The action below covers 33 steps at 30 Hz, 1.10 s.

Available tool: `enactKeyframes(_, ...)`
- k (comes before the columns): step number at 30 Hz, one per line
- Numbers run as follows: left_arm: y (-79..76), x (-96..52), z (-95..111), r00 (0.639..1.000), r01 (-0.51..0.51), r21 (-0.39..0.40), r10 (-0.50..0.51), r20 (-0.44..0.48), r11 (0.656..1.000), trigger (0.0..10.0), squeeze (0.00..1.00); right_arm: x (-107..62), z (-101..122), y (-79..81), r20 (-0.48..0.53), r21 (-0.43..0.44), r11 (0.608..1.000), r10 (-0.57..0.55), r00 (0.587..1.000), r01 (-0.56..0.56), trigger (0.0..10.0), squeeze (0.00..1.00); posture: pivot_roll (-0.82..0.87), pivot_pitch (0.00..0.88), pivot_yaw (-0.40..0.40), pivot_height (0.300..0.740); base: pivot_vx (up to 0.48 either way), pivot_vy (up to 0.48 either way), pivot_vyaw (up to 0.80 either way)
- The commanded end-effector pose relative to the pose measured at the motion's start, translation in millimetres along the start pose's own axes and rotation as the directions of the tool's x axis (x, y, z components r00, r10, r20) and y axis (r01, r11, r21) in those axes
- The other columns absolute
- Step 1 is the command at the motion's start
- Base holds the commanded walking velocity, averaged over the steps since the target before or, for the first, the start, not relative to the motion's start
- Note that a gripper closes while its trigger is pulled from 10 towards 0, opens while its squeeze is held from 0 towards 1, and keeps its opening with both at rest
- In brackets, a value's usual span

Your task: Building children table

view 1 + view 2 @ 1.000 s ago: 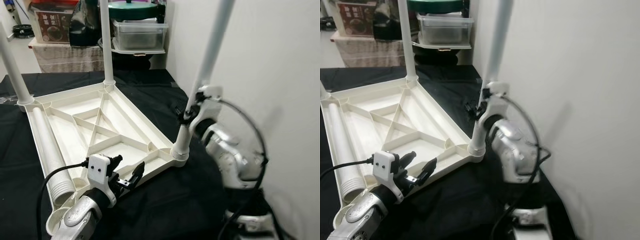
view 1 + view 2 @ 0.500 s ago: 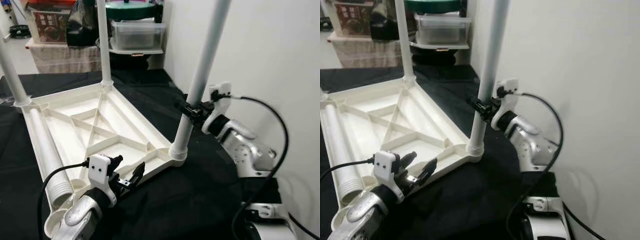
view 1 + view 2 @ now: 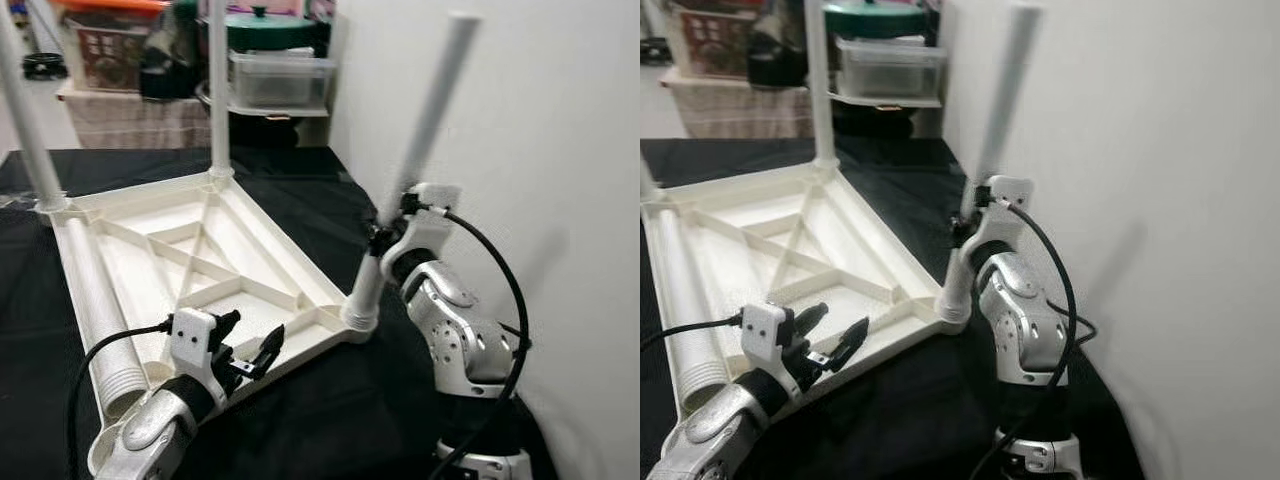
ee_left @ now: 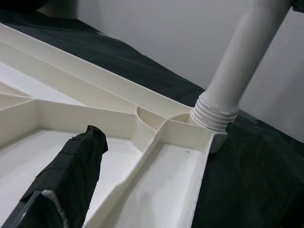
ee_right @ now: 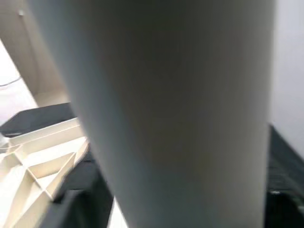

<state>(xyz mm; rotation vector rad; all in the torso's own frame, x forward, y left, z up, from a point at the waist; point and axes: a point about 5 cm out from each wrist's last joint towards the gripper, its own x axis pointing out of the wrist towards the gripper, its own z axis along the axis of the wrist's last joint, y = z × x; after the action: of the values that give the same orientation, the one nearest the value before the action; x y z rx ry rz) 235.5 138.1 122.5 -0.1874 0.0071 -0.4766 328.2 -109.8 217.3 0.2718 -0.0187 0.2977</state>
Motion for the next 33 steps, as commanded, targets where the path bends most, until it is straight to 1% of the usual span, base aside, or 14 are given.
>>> enactKeyframes(1, -0.3, 0.7, -4.0, 1.0, 0.004, -0.015, -0.005, -0.016, 1.0, 10.0, 0.0, 2.5, 3.7, -3.6, -0.012, -0.009, 0.999, 0.043, 0.999, -0.043, 10.0, 1.0, 0.01, 0.0, -0.104, 0.74, 0.0, 0.0, 0.0)
enactKeyframes(2, -0.3, 1.4, -3.9, 1.0, 0.005, -0.016, -0.005, -0.014, 1.0, 10.0, 0.0, 7.1, 10.2, -4.9, -0.036, -0.033, 0.988, 0.151, 0.988, -0.152, 10.0, 0.0, 0.01, 0.0, -0.104, 0.74, 0.0, 0.0, 0.0)
enactKeyframes(7, -0.6, 2.7, -4.0, 1.0, 0.008, -0.018, -0.008, -0.012, 1.0, 10.0, 0.0, 4.3, 23.2, -14.6, -0.123, -0.066, 0.913, 0.394, 0.911, -0.404, 10.0, 0.0, 0.01, 0.0, -0.108, 0.74, 0.0, 0.0, 0.0)
enactKeyframes(8, -0.4, 3.1, -3.7, 1.0, 0.01, -0.017, -0.01, -0.011, 1.0, 10.0, 0.0, 3.1, 21.7, -25.5, -0.189, -0.074, 0.886, 0.438, 0.879, -0.457, 0.0, 0.0, 0.02, 0.0, -0.113, 0.74, 0.0, 0.0, 0.0)
enactKeyframes(12, 0.2, 3.1, -3.3, 1.0, 0.009, -0.016, -0.009, -0.01, 1.0, 10.0, 0.0, 8.1, 19.6, -33.3, -0.21, -0.075, 0.915, 0.373, 0.904, -0.395, 0.0, 0.0, 0.02, 0.0, -0.113, 0.74, 0.0, 0.0, 0.0)
enactKeyframes(15, 1.0, 1.1, -2.9, 1.0, 0.003, -0.014, -0.003, -0.009, 1.0, 10.0, 0.0, 21.9, 2.7, -38.3, -0.19, -0.064, 0.998, -0.005, 0.982, -0.007, 0.0, 0.0, 0.02, 0.0, -0.121, 0.74, 0.0, 0.0, 0.0)
enactKeyframes(16, 1.0, 1.1, -2.9, 1.0, 0.003, -0.014, -0.003, -0.009, 1.0, 10.0, 0.0, 21.9, 2.7, -38.3, -0.19, -0.064, 0.998, -0.005, 0.982, -0.007, 0.0, 0.0, 0.02, 0.0, -0.121, 0.74, 0.0, 0.0, 0.0)
enactKeyframes(20, 0.7, -0.9, -3.3, 1.0, 0.0, -0.012, -0.001, -0.014, 1.0, 10.0, 0.0, 7.0, -18.5, -1.0, -0.192, -0.008, 0.997, -0.083, 0.978, 0.083, 0.0, 0.0, 0.03, 0.0, -0.118, 0.74, 0.0, 0.0, 0.0)
enactKeyframes(23, 1.0, -1.6, -3.6, 1.0, 0.0, -0.012, 0.0, -0.017, 1.0, 10.0, 0.0, 1.0, -21.4, 9.4, -0.19, -0.001, 0.997, -0.073, 0.979, 0.074, 0.0, 0.0, 0.03, 0.0, -0.118, 0.74, 0.0, 0.0, 0.0)
enactKeyframes(24, 1.8, -2.1, -3.9, 1.0, -0.001, -0.011, 0.0, -0.019, 1.0, 10.0, 0.0, -3.2, -22.0, 16.5, -0.187, -0.002, 0.998, -0.059, 0.981, 0.059, 10.0, 0.0, 0.02, 0.0, -0.115, 0.74, 0.0, 0.0, 0.0)
enactKeyframes(28, 1.3, -0.6, -4.3, 1.0, 0.005, -0.016, -0.005, -0.02, 1.0, 10.0, 0.0, -4.7, -7.5, 19.4, -0.101, 0.032, 0.999, 0.036, 0.994, -0.033, 10.0, 0.0, 0.02, 0.0, -0.111, 0.74, 0.0, 0.0, 0.0)
enactKeyframes(29, 0.8, 0.4, -4.5, 1.0, 0.007, -0.017, -0.008, -0.02, 1.0, 10.0, 0.0, -3.2, -4.4, 13.9, -0.084, 0.021, 0.999, 0.036, 0.996, -0.034, 10.0, 1.0, 0.01, 0.0, -0.107, 0.74, 0.0, 0.0, 0.0)
enactKeyframes(32, 0.7, 1.0, -4.6, 1.0, 0.009, -0.018, -0.01, -0.019, 1.0, 10.0, 0.0, 0.2, -0.3, 9.1, -0.079, 0.014, 0.999, 0.043, 0.996, -0.042, 10.0, 1.0, 0.01, 0.0, -0.107, 0.74, 0.0, 0.0, 0.0)
enactKeyframes(33, 0.8, 1.5, -4.7, 1.0, 0.011, -0.019, -0.012, -0.019, 1.0, 10.0, 0.0, 4.8, 6.6, 5.5, -0.079, -0.009, 0.995, 0.099, 0.992, -0.1, 10.0, 0.0, 0.01, 0.0, -0.107, 0.74, 0.0, 0.0, 0.0)
